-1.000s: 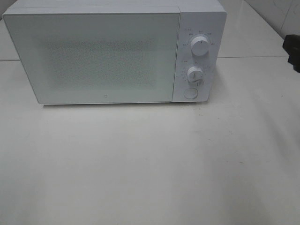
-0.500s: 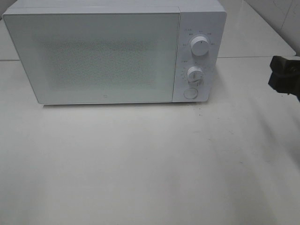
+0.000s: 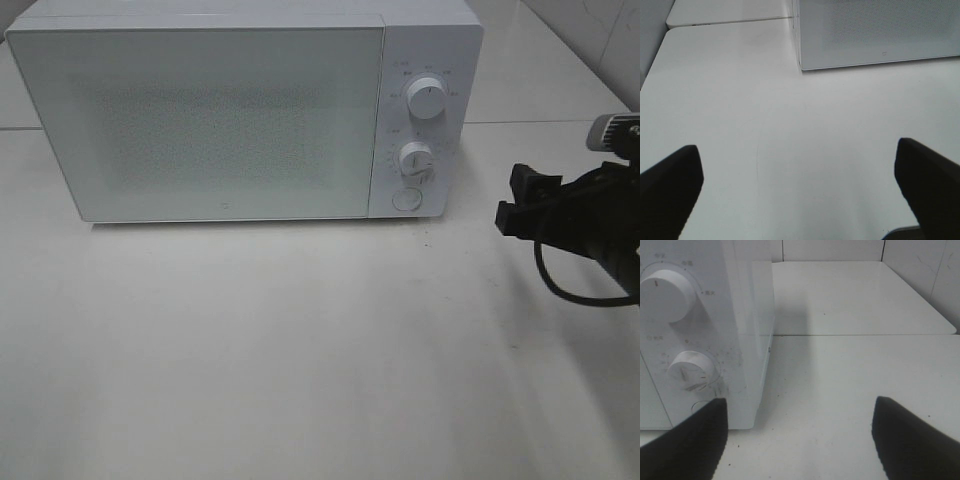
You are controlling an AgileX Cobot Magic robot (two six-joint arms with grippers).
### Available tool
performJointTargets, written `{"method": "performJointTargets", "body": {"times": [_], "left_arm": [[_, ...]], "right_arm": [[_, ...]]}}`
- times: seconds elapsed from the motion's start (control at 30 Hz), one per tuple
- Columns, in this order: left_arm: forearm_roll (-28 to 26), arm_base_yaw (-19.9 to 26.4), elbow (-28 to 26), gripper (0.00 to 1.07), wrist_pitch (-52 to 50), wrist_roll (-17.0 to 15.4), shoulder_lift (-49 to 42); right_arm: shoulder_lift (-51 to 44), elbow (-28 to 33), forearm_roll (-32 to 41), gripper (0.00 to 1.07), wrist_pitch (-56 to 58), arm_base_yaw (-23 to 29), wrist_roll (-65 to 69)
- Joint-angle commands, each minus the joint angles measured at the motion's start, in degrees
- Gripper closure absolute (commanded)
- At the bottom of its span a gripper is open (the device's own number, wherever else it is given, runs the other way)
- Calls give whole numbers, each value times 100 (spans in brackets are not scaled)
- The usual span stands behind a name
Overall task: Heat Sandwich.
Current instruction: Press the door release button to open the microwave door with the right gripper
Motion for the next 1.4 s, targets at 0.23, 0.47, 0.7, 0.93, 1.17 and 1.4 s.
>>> {"method": "performJointTargets", "body": {"times": [0.23, 0.47, 0.7, 0.93, 1.17, 1.4], "left_arm": [[-52, -29, 17, 5, -63, -11, -149], [-52, -29, 17, 5, -63, -11, -149], [-52, -29, 17, 5, -63, -11, -149], [-52, -29, 17, 5, -63, -11, -149], [-52, -29, 17, 5, -63, -11, -149], [-52, -29, 17, 5, -63, -11, -149]], "right_arm": [[487, -166, 676, 31, -378, 710, -120], [888, -516, 934, 31, -372, 1077, -201], [1003, -693, 1157, 31, -327, 1312, -229], [1014, -745, 1169, 31, -178, 1318, -241], [1014, -745, 1163, 31, -6, 1318, 504], [1014, -745, 1077, 31, 155, 1318, 2057]]}}
